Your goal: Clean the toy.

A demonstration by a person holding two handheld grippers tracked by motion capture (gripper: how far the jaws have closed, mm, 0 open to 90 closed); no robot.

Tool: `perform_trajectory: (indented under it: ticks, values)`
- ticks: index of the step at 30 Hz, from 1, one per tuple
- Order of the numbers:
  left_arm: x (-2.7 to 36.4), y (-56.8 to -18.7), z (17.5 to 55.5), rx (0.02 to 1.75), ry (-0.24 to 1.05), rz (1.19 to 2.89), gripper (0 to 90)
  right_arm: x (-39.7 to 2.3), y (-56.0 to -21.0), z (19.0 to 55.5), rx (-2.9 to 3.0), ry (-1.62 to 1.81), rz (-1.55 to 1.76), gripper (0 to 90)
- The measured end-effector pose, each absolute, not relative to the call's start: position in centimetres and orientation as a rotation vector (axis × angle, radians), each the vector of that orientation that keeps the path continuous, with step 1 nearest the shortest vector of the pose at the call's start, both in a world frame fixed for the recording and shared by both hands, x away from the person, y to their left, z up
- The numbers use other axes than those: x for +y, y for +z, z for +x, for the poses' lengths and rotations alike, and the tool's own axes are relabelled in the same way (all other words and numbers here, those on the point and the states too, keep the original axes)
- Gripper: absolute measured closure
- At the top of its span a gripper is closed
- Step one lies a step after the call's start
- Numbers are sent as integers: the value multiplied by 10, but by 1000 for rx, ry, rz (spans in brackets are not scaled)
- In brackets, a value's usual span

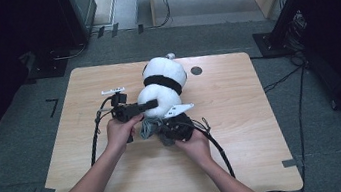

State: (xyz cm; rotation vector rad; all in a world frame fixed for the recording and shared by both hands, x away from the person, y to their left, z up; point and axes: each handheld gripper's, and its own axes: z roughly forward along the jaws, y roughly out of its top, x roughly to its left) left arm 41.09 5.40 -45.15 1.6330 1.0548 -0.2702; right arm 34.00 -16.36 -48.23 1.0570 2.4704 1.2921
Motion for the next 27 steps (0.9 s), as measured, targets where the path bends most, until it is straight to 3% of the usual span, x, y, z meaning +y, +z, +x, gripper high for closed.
perform_trajectory:
  ticks: [27]
  values:
    - [65,-450,414,1037,-322,1610,435,-232,-475,364,2293,1195,1386,779]
